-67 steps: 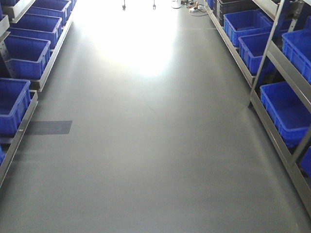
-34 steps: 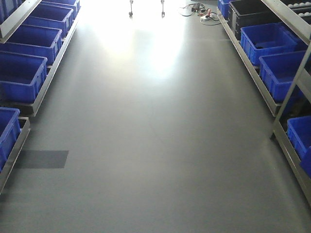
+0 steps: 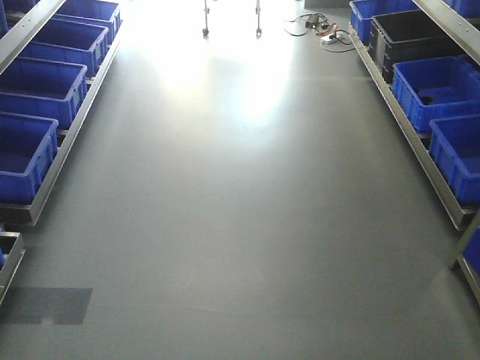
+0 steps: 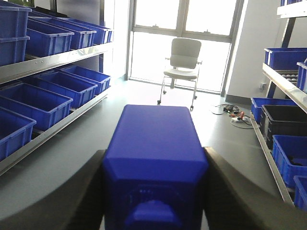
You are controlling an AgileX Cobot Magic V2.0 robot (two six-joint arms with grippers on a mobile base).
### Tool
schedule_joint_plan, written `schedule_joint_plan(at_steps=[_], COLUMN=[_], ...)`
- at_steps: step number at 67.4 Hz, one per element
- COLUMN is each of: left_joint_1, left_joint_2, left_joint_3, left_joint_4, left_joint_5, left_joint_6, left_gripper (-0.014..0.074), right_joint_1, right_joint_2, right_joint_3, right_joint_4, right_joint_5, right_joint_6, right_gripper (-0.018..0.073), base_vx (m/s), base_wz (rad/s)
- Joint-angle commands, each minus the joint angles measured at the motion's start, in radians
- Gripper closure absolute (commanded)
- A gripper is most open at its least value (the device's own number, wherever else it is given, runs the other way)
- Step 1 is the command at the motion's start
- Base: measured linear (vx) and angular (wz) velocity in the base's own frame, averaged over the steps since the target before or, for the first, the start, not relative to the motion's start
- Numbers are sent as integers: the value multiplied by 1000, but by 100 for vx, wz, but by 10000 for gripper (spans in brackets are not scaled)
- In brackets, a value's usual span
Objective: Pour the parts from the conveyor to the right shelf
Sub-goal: 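Turn into the aisle between bin shelves and drive forward, then turn toward the shelf and stop facing an empty blue bin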
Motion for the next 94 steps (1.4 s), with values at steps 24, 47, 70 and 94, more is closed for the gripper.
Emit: schedule_joint_plan(at_steps=[24,47,70,94], left_joint_1=[-3,-3,-3,-3], left_joint_2=[-7,-7,-7,-7], left_joint_3=[21,21,21,21], left_joint_4=[-9,-9,-9,-9], left_joint_5=[-75,-75,-75,-75], left_joint_6=[-4,-4,-4,-4], left_gripper=[603,603,603,603], right_joint_1=[-5,-5,-5,-5], right_joint_2=[1,1,1,1], right_joint_3=[-28,-28,-28,-28], right_joint_4=[0,0,0,0], right_joint_5=[-77,-77,-77,-77], right_joint_6=[-5,-5,-5,-5], right_gripper=[561,561,561,561], base_vx=[47,36,27,16], base_wz=[43,91,89,79])
